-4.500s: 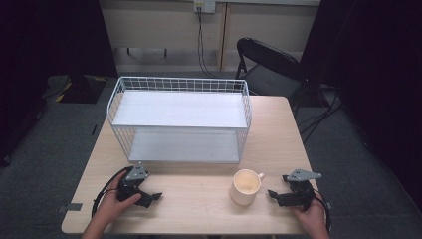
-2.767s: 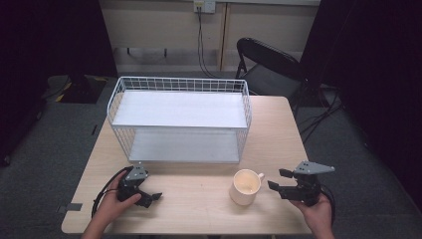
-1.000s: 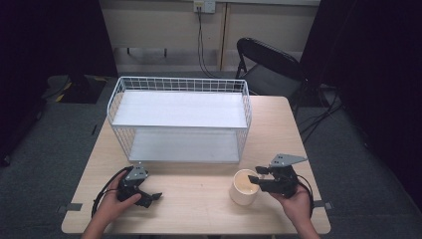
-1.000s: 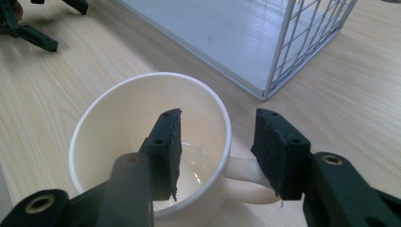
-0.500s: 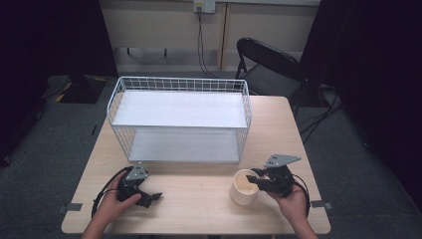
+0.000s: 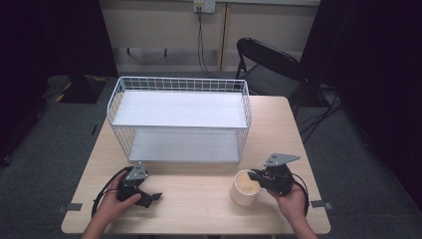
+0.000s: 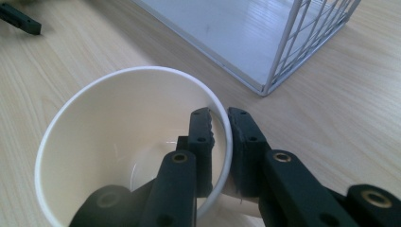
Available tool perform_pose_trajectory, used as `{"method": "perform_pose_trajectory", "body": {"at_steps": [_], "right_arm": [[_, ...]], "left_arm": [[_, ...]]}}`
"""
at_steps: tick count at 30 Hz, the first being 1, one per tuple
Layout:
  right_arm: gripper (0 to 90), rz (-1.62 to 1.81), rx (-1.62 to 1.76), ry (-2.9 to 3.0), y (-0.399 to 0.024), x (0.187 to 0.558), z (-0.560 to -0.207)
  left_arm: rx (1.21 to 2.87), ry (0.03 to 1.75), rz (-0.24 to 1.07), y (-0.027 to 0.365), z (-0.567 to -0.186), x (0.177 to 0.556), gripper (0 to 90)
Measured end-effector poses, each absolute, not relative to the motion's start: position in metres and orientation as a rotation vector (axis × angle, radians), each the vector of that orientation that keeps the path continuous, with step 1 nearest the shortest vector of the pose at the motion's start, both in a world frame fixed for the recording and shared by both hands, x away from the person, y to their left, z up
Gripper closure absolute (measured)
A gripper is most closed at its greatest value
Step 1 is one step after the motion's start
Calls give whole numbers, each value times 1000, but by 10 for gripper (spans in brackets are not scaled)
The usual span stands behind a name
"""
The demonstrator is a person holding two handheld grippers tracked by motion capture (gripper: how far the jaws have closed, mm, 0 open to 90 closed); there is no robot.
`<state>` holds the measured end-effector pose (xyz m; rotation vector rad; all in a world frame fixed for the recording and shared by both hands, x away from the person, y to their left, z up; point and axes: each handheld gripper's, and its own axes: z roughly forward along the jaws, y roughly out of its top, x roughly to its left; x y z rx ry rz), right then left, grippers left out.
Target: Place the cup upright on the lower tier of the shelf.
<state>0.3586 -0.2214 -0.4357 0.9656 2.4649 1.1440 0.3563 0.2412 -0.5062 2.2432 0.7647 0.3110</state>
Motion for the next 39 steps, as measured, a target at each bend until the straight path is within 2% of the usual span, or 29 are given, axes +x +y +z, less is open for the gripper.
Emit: {"method": "perform_pose_trajectory", "body": {"at_steps": [19,39], "right_arm": [[817,1198,979,2427,-217,355,-430],[817,1228,982,2435,-187,364,-425]], "left_arm": [[2243,765,311,241,-506,356,0],[2243,766,311,241,-506,356,0]]}}
